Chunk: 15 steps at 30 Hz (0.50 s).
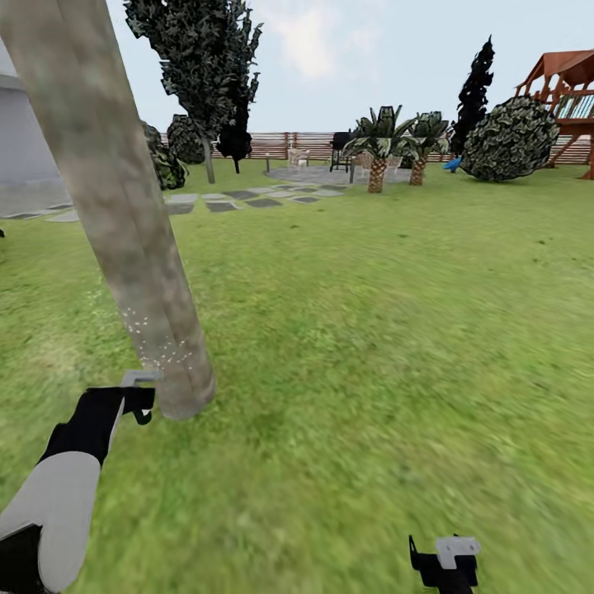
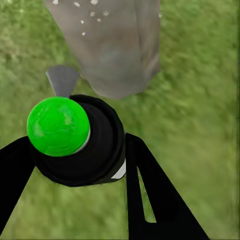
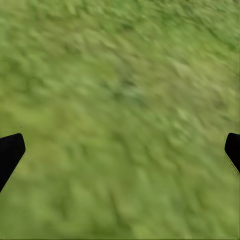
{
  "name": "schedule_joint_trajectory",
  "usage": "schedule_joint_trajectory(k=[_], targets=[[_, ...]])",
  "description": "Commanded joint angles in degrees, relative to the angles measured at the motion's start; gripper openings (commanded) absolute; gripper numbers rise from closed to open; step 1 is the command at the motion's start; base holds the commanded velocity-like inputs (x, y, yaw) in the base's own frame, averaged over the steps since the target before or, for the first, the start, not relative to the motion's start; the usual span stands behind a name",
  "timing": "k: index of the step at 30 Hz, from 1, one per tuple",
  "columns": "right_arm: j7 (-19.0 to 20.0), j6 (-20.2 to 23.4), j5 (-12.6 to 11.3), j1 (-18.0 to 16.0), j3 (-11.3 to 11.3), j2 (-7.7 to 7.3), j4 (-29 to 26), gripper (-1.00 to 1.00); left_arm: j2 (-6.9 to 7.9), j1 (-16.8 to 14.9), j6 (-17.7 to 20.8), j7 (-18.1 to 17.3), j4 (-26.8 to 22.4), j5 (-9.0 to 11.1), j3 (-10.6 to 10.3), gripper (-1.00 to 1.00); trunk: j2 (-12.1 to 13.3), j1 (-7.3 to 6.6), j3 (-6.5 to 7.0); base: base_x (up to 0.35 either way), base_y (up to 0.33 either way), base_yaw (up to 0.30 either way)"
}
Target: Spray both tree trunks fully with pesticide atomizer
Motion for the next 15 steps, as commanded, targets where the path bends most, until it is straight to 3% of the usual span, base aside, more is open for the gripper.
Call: schedule_joint_trajectory(k=[1, 5, 7, 9, 11, 14, 15], targets=[[0.0, 0.0, 0.0, 0.0, 0.0, 0.01, 0.0, 1.0, -0.1, -0.1, 0.0, 0.0, 0.0, 0.0, 0.0, -1.0, 0.0, 0.0, 0.0, 0.228, -0.193, 0.221], [0.0, 0.0, 0.0, 0.0, 0.0, 0.01, 0.0, 1.0, 0.54, -0.3, 0.0, -0.3, -1.4, 0.0, 0.4, -1.0, 0.0, 0.0, 0.0, 0.229, -0.196, 0.267], [0.0, 0.0, 0.0, 0.0, 0.0, 0.02, 0.0, 1.0, 1.81, -0.1, -0.2, -0.2, -1.8, 0.0, 0.5, -1.0, 0.0, 0.0, 0.0, 0.102, -0.242, 0.277], [0.0, 0.0, 0.0, 0.0, 0.0, 0.02, 0.0, 1.0, 1.68, -0.1, -0.3, -0.1, -1.9, 0.0, 0.3, -1.0, 0.0, 0.0, 0.0, 0.02, -0.268, 0.278], [0.0, 0.0, 0.0, 0.0, 0.0, 0.02, 0.0, 1.0, 0.58, -0.3, -0.4, -0.1, -1.9, 0.0, 0.1, -1.0, 0.0, 0.0, 0.0, 0.005, -0.272, 0.278], [0.0, 0.0, 0.0, 0.0, 0.0, 0.02, 0.0, 1.0, -3.06, -0.5, -0.3, -0.1, -2.0, 0.0, -0.2, -1.0, 0.0, 0.0, 0.0, 0.001, -0.274, 0.167], [0.0, 0.0, 0.0, 0.0, 0.0, 0.02, 0.0, 1.0, -3.62, -0.6, -0.2, -0.1, -2.0, 0.0, -0.4, -1.0, 0.0, 0.0, 0.0, 0.0, -0.274, 0.052]])
